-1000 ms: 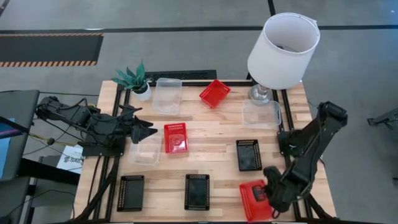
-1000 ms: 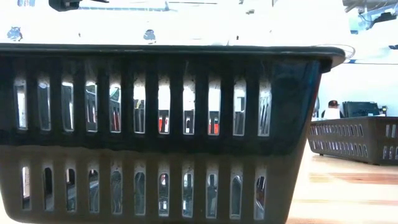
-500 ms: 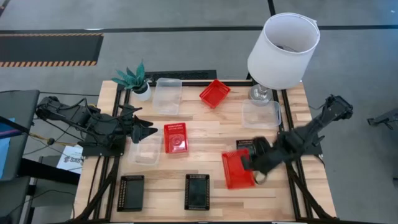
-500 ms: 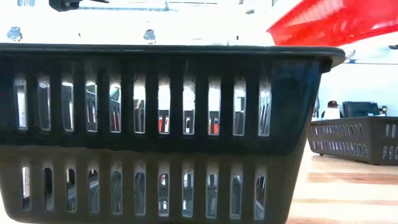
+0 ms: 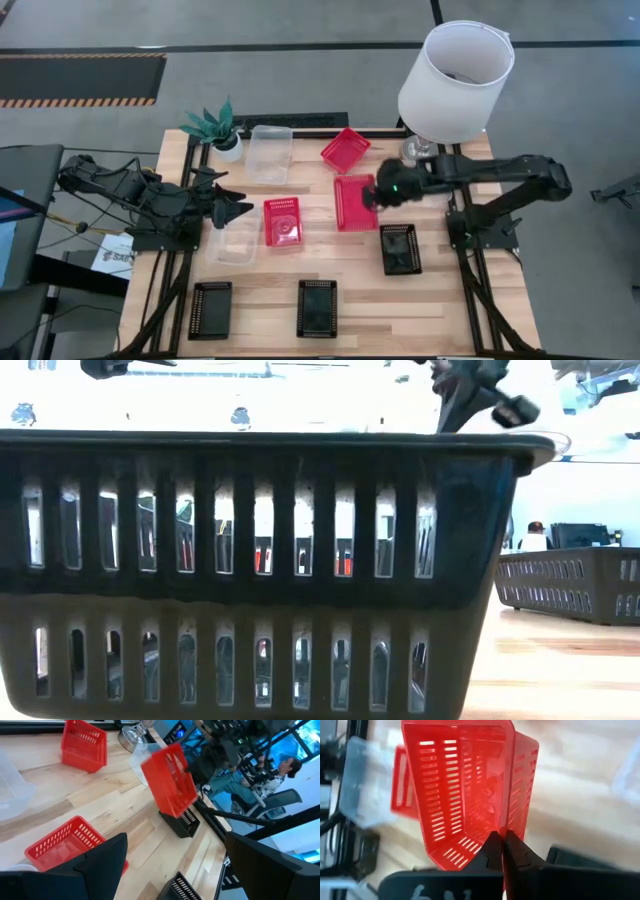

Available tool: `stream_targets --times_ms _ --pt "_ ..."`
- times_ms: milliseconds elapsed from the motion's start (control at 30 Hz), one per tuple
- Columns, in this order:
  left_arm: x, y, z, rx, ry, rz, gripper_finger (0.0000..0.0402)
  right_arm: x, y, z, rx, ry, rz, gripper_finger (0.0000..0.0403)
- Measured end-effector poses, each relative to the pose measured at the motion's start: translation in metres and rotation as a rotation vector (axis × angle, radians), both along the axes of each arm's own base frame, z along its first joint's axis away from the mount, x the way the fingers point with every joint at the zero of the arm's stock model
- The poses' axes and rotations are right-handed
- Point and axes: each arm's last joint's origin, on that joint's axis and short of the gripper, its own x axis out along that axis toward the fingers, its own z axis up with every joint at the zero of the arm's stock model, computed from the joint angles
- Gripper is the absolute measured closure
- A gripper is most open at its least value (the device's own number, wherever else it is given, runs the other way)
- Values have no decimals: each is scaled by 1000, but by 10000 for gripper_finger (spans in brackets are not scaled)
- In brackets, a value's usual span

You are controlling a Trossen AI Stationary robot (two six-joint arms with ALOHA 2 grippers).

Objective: Stack baskets by color
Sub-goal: Move the bottom red bin to the center of the table, then stack the top red bin on top of the bottom right red bin

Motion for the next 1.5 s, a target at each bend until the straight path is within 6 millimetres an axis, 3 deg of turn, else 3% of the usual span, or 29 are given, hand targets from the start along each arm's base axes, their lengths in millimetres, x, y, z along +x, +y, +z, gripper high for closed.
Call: stream_targets --times_ms 133,367,967,1200,1500 --pt "0 0 0 0 0 0 79 13 -21 -17 19 60 13 402" --pt "0 0 0 1 1 1 79 36 -34 -49 43 166 59 402" --pt "0 0 0 -4 -1 5 79 52 -51 -96 128 356 48 378" --pt "0 0 0 -3 -1 5 79 49 -51 -93 129 366 43 331" --pt "0 0 0 -2 -1 5 79 41 -49 -80 99 347 50 220"
